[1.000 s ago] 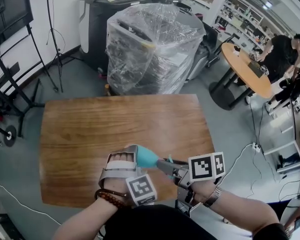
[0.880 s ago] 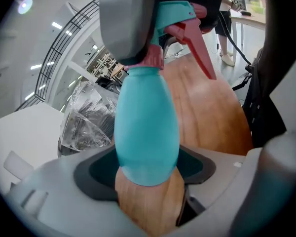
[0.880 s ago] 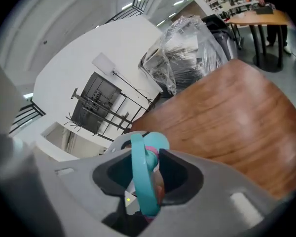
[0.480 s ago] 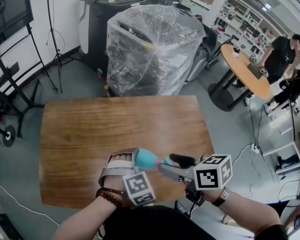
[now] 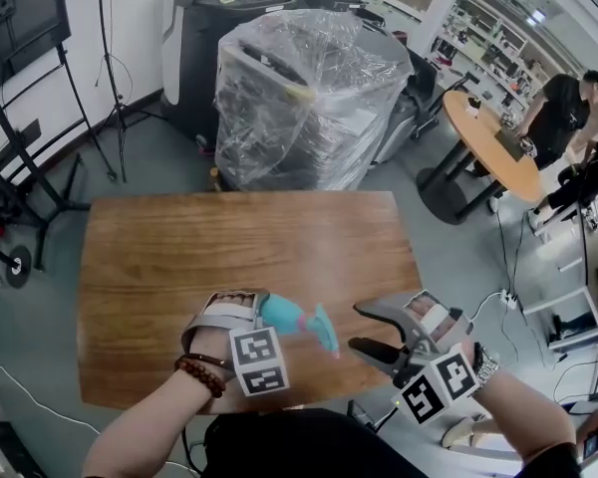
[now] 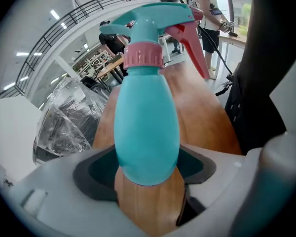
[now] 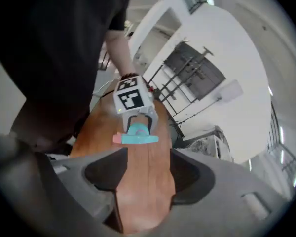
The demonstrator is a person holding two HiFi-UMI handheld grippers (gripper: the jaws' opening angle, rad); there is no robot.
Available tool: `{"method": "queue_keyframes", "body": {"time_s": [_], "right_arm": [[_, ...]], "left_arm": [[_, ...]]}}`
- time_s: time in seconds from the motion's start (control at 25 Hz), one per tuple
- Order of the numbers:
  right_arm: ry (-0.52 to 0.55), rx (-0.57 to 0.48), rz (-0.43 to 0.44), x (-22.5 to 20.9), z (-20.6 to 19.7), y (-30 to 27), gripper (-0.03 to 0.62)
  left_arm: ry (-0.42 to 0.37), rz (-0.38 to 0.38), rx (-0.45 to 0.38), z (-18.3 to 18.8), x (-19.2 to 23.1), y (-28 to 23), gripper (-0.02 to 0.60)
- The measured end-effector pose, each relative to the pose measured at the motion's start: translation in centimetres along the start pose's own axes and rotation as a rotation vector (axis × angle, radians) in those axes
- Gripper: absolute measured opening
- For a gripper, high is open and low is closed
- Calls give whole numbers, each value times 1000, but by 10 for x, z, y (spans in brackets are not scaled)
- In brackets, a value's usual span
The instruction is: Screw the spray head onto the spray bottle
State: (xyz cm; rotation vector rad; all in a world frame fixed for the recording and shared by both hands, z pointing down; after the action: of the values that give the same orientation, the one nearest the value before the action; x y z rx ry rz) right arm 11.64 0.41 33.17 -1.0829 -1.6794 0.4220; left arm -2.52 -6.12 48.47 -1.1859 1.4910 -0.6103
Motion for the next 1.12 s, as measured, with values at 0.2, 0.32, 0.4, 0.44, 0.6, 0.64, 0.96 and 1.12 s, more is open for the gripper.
{"method": "queue_keyframes", "body": {"time_s": [0.2, 0.32, 0.4, 0.44, 0.6, 0.64, 0.96, 1.12], "right_arm": [[530, 32, -27, 40, 8, -25, 256], [660, -6, -32, 56, 11, -34, 256], [706, -26, -19, 64, 12, -39, 254], [725, -33, -11, 67, 13, -41, 247], [767, -38, 18, 75, 11, -50, 174], [768, -35, 22, 76, 11, -52, 159], [532, 10, 68, 71, 8, -55, 121], [-59, 21, 146, 45, -1, -60, 120]], "left_arm": [[-89, -98, -21, 7, -10, -1, 388], [-143, -149, -28, 11, -18, -1, 388], [-171, -173, -28, 14, -23, -1, 388], [-182, -181, -28, 15, -25, -2, 388], [-209, -189, -37, 21, -29, -3, 388], [-212, -188, -40, 22, -30, -3, 388], [-185, -128, -38, 25, -31, -2, 387], [-121, -46, -28, 25, -21, 0, 387]]}}
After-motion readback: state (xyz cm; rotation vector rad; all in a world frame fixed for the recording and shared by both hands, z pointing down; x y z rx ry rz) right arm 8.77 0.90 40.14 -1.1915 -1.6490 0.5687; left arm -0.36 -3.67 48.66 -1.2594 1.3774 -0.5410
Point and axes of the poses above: the fingertips, and each gripper's own axes: y backward along the fingers, x to its left, z out of its top, the point moved 8 cm from there along y, backward along the fingers, and after that the axes turned 6 degrees about -y, right-handed, at the moved point
